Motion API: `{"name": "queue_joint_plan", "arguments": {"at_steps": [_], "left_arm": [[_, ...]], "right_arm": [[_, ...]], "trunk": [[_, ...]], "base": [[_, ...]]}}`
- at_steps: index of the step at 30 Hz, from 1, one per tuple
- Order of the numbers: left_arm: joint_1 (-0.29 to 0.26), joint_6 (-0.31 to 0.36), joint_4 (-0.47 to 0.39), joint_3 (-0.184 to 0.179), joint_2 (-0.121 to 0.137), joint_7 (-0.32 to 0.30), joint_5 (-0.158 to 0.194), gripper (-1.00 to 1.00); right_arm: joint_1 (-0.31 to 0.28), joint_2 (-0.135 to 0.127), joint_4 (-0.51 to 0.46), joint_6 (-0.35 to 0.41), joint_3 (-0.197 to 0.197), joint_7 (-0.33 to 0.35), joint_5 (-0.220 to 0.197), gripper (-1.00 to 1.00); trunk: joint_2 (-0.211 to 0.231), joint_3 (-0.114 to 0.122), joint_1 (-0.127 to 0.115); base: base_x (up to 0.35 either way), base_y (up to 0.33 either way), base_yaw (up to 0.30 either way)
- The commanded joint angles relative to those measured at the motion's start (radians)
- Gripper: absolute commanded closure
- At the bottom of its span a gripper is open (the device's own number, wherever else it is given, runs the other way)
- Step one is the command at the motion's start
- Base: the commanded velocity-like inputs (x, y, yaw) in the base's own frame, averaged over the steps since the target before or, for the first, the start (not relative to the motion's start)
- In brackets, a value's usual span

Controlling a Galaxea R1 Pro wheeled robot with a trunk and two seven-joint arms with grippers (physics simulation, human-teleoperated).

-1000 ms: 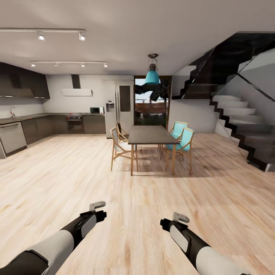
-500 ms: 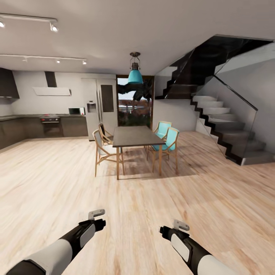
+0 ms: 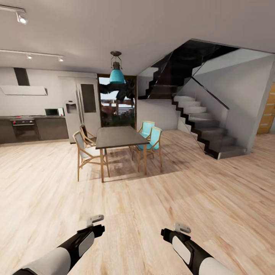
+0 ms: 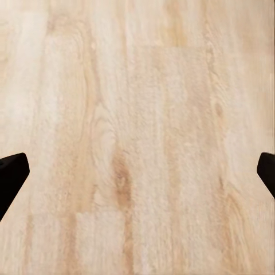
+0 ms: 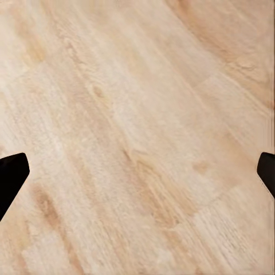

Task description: Place each of the two pumpkins and all three candles from the living room inside a cabinet in the living room (use any cabinet), then make sure every cabinet is closed, and position the cauldron so it is next to a table in the living room.

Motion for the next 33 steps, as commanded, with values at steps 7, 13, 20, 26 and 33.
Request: {"name": "queue_joint_plan", "arguments": {"at_steps": [7,13,20,26,33], "left_arm": [[0.001,0.005,0.001,-0.005,0.001,0.007,0.003,-1.0],[0.001,0.002,0.002,-0.006,-0.001,0.007,0.003,-1.0],[0.001,0.0,0.002,-0.006,-0.002,0.007,0.002,-1.0],[0.001,-0.001,0.002,-0.007,-0.003,0.007,0.001,-1.0],[0.001,-0.002,0.002,-0.012,-0.004,0.007,0.0,-1.0]], "right_arm": [[0.0,-0.002,-0.001,0.003,0.008,-0.008,-0.005,-1.0],[0.001,-0.003,-0.001,0.003,0.008,-0.008,-0.005,-1.0],[0.006,-0.003,-0.002,0.003,0.008,-0.008,-0.005,-1.0],[0.012,-0.003,-0.002,0.003,0.008,-0.008,-0.003,-1.0],[0.012,-0.003,-0.002,0.003,0.008,-0.008,-0.004,-1.0]], "trunk": [[-0.001,-0.001,0.0],[-0.001,-0.001,0.0],[-0.001,-0.001,0.0],[-0.001,-0.001,0.0],[-0.001,0.002,0.0]], "base": [[0.001,0.049,-0.291],[0.107,0.223,-0.291],[0.232,0.219,-0.214],[0.263,0.216,-0.072],[0.269,0.212,-0.223]]}}
